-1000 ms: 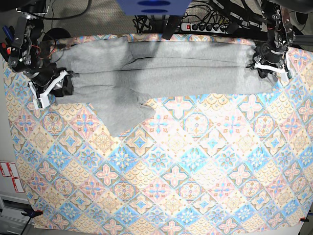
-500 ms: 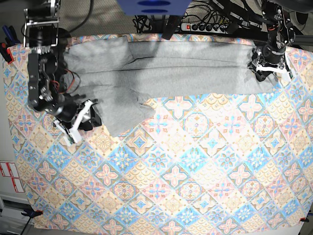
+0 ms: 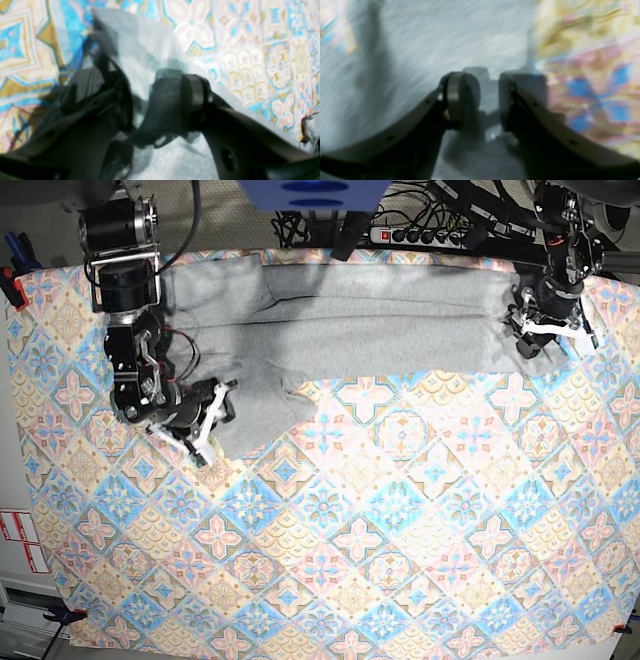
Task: Fold the T-shirt properly
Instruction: 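Reach the right gripper to the loose hem flap and grasp it, then pull the hem flap with the right gripper onto the folded strip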
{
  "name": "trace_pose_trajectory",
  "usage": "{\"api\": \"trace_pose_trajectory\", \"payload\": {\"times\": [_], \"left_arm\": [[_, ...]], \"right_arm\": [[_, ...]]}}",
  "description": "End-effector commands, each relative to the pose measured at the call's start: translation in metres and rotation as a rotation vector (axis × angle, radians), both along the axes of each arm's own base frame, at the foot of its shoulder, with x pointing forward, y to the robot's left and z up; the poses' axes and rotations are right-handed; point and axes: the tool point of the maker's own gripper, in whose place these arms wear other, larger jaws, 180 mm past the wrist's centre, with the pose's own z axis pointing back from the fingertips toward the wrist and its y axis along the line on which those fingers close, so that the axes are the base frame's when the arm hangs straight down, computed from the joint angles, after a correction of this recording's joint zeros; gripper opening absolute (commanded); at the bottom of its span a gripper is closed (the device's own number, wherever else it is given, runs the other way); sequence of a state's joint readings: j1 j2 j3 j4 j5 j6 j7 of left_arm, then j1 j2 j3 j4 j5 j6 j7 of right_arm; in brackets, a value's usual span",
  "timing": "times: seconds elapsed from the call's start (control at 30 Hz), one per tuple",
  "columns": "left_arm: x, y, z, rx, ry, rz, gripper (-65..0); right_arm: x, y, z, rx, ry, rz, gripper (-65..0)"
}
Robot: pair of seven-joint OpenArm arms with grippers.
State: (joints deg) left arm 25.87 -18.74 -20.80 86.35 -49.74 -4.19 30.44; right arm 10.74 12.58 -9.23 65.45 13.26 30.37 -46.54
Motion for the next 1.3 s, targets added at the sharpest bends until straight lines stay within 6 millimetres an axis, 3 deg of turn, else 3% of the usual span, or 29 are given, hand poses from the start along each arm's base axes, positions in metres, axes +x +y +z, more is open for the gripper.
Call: {"api": "trace_pose_trajectory", "payload": {"times": [0.0, 0.13, 0.33, 0.5, 0.7, 0.8, 0.97, 1.2, 1.27], "left_arm": [[0.008, 0.003, 0.012, 0.021, -0.040, -0.009, -35.1], [0.007, 0.002, 0.011, 0.020, -0.037, -0.012, -35.1], [0.005, 0.001, 0.010, 0.018, -0.032, -0.013, -35.1], [-0.003, 0.007, 0.007, 0.032, -0.011, -0.008, -34.2], [-0.013, 0.007, 0.003, 0.034, 0.014, -0.010, -16.7], [-0.013, 0.007, 0.003, 0.030, 0.012, -0.010, -11.5], [-0.012, 0.006, 0.004, 0.026, 0.007, -0.011, -11.6], [-0.001, -0.004, 0.018, 0.028, -0.038, -0.036, -11.6], [0.003, -0.007, 0.022, 0.025, -0.053, -0.041, -11.6]], "right_arm": [[0.016, -0.003, 0.015, 0.011, -0.060, 0.000, -43.6], [0.020, -0.001, 0.018, 0.027, -0.085, -0.006, -43.6], [0.012, -0.005, 0.000, 0.048, -0.050, -0.033, -43.6], [0.015, -0.004, 0.001, 0.065, -0.070, -0.041, -43.6], [0.021, -0.006, 0.007, 0.065, -0.087, -0.046, -43.6], [0.028, -0.023, 0.012, 0.078, -0.106, -0.114, -43.6], [0.034, -0.045, 0.019, 0.093, -0.130, -0.195, -43.6], [0.032, -0.044, 0.016, 0.091, -0.119, -0.191, -43.6], [0.029, -0.036, 0.013, 0.085, -0.108, -0.159, -43.5]]}}
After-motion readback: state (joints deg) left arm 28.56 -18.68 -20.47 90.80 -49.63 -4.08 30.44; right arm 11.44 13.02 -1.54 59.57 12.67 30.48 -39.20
